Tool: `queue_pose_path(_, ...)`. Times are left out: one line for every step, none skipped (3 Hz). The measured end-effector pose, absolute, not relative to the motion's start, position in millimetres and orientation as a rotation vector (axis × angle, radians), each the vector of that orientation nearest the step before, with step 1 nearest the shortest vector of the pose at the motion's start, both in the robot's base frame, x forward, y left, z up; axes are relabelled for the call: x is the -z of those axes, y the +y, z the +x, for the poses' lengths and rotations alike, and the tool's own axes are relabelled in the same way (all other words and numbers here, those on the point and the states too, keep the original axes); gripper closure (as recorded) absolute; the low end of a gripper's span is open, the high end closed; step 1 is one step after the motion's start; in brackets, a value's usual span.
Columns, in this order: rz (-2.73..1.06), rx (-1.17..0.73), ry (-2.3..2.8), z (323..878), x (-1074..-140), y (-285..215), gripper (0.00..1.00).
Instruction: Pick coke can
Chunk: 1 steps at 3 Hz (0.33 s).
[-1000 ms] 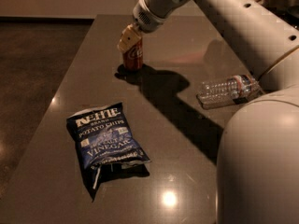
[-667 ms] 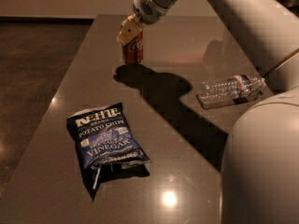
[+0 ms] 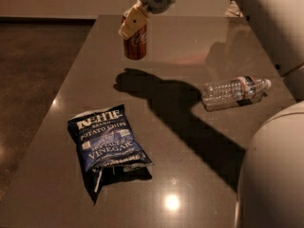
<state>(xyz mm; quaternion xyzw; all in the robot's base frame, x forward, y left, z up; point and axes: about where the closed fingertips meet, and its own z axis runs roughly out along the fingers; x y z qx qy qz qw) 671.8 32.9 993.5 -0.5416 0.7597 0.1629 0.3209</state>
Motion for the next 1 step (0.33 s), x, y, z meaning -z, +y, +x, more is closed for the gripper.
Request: queue_pose_path(-1.428,-0.429,1.99,670.3,-994.3,31.9,1.0)
